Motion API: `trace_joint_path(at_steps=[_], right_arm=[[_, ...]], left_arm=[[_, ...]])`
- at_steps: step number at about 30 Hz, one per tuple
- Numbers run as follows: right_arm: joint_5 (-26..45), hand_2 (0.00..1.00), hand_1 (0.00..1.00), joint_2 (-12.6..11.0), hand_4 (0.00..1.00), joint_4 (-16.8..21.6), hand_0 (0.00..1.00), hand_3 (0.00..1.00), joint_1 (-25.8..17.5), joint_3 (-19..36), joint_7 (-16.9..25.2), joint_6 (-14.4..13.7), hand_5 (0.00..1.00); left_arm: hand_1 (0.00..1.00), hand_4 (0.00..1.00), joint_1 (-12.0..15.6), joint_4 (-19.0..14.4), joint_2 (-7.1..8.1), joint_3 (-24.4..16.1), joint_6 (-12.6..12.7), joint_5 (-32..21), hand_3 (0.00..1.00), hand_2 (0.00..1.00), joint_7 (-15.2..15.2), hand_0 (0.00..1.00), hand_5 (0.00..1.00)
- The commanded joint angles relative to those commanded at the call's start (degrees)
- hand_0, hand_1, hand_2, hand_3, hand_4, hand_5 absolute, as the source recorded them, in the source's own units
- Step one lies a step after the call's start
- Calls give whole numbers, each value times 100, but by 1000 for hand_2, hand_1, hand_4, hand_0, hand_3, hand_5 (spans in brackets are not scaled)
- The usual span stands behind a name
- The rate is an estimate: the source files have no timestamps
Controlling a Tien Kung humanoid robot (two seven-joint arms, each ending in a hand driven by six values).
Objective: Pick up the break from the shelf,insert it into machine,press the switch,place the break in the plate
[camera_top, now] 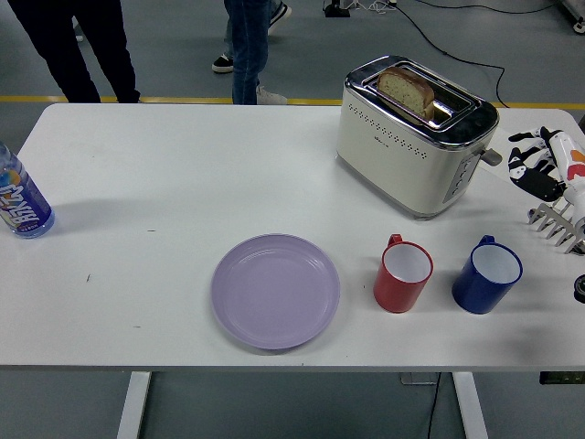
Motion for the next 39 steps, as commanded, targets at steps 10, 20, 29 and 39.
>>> trace_joint_path(at_steps=[10,20,29,39], right_arm=[[33,422,224,39,469,-219,267,641,104,-153,-17,44,263],[92,421,224,110,470,-408,266,641,209,-265,-4,48,266],[120,418,221,170,470,-559,261,640,227,-339,-4,63,268],[98,418,221,179,470,-598,262,640,214,-378,-8,74,268]], left_arm=[[460,587,-8,0,-3,35,5,-41,726,603,-8,347,998],[460,587,-12,0,-5,59,10,-73,727,603,-9,347,998],[461,587,18,0,-1,51,8,-46,727,603,-2,347,998],[461,586,47,0,-7,20,9,1,727,604,12,347,998]])
